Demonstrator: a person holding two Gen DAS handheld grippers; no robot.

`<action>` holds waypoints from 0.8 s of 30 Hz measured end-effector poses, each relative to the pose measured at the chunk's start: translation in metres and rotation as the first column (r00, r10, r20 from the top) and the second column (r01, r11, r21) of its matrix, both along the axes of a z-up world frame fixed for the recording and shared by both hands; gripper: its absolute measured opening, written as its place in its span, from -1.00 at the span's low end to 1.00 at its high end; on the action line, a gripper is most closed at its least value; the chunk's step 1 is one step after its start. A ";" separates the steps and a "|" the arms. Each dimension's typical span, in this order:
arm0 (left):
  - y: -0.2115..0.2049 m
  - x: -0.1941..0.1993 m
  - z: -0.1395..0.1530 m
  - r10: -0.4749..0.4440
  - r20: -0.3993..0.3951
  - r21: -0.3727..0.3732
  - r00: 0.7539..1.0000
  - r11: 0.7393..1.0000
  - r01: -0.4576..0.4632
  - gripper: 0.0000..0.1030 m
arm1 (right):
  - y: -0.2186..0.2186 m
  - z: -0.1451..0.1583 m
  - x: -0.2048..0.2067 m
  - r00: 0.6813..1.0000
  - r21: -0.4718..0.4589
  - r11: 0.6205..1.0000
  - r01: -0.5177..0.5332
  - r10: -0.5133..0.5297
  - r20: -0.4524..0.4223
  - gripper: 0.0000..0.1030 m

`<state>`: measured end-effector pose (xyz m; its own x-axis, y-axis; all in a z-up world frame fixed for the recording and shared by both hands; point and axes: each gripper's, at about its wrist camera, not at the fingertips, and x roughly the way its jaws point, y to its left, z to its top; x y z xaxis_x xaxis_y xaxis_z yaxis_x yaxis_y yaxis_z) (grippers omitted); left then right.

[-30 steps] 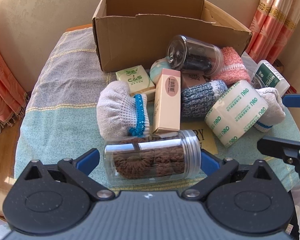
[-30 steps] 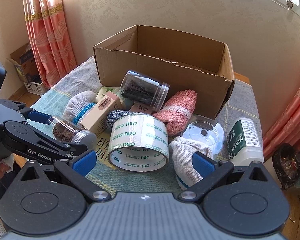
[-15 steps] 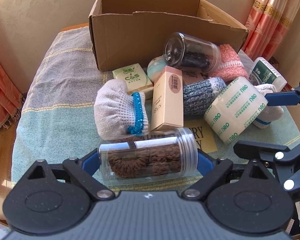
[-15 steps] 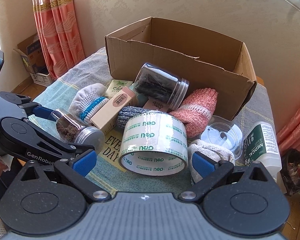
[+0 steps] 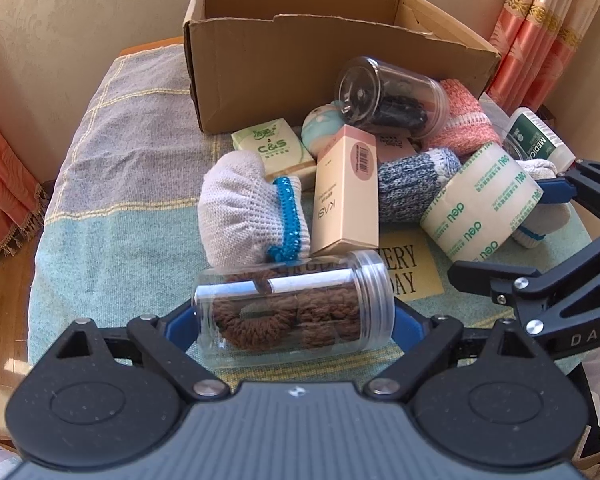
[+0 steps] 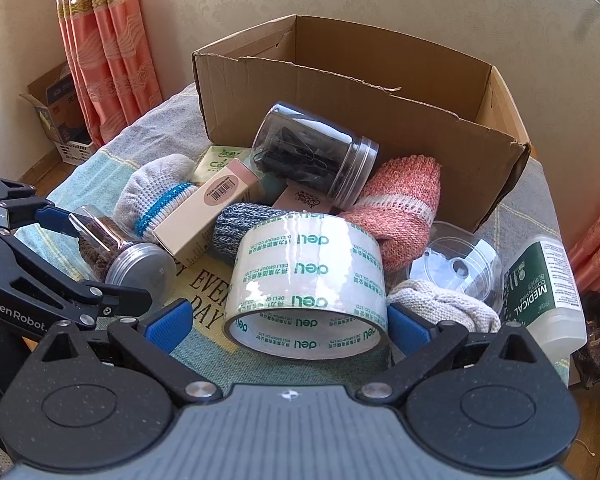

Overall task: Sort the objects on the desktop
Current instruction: 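Close the left tool on the hair-tie jar while the right tool grips the tape roll, then lift the jar with the left tool while the right tool carries the tape over the box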

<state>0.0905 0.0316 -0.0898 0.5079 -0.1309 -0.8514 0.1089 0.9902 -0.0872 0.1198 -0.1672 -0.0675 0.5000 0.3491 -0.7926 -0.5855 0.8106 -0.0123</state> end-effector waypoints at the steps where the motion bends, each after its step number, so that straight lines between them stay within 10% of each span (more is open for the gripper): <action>1: 0.000 0.000 0.000 0.000 0.003 0.002 1.000 1.000 0.000 0.80 | 0.000 0.000 0.000 1.000 -0.001 1.000 0.001 -0.001 0.002 1.00; 24: 0.001 -0.019 0.024 -0.100 0.063 0.060 0.993 0.994 0.097 0.75 | -0.007 0.010 -0.008 1.000 -0.005 1.000 0.026 -0.026 -0.007 0.70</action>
<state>0.0712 0.0324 -0.0662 0.5501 -0.1355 -0.8240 0.2097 0.9775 -0.0208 0.1118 -0.1747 -0.0578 0.5033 0.3326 -0.7975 -0.5645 0.8253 -0.0121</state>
